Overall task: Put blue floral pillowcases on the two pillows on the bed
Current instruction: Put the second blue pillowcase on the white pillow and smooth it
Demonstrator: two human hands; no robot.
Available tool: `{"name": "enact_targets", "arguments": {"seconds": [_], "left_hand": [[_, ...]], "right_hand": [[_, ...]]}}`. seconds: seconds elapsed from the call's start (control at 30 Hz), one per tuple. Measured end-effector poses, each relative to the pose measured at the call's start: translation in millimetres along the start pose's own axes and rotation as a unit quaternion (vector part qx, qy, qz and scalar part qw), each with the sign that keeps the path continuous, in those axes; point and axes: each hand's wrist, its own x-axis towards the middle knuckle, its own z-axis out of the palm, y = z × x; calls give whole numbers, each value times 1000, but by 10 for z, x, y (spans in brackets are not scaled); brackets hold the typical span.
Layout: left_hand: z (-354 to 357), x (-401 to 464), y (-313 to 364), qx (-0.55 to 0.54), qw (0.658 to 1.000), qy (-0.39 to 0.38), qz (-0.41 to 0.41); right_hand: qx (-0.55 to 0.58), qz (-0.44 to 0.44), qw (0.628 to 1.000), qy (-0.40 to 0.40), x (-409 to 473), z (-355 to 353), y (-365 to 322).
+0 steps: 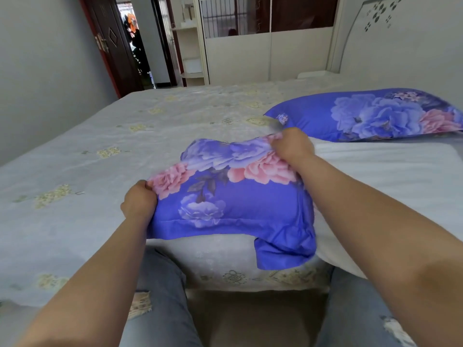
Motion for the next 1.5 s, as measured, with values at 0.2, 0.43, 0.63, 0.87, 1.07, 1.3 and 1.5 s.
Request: {"name": "enact_targets", "arguments": {"seconds": [0.2, 0.43, 0.63, 0.87, 1.07, 1.3, 1.5], "left_hand": [[101, 106, 23, -11, 991, -129, 20], [-152, 224, 706, 10, 988, -34, 149], [137, 62, 1528, 16, 962, -178, 209], [298, -81, 1706, 121, 927, -245, 256], [335, -384, 1493, 129, 958, -113, 232], [-33, -215, 1685, 104, 960, 39, 256], [85, 145, 2016, 273, 918, -172, 229]], "right_hand": [[-84, 0, 989, 123, -17, 200, 366], [-236, -16, 961, -146, 120, 17, 328], [-305, -77, 906, -283, 238, -119, 100], [-299, 11, 843, -446, 499, -270, -119], [-193, -109, 951, -214, 910, -9, -229], [181, 34, 927, -327, 742, 523, 339], [182, -75, 946, -257, 548, 468, 244]]}}
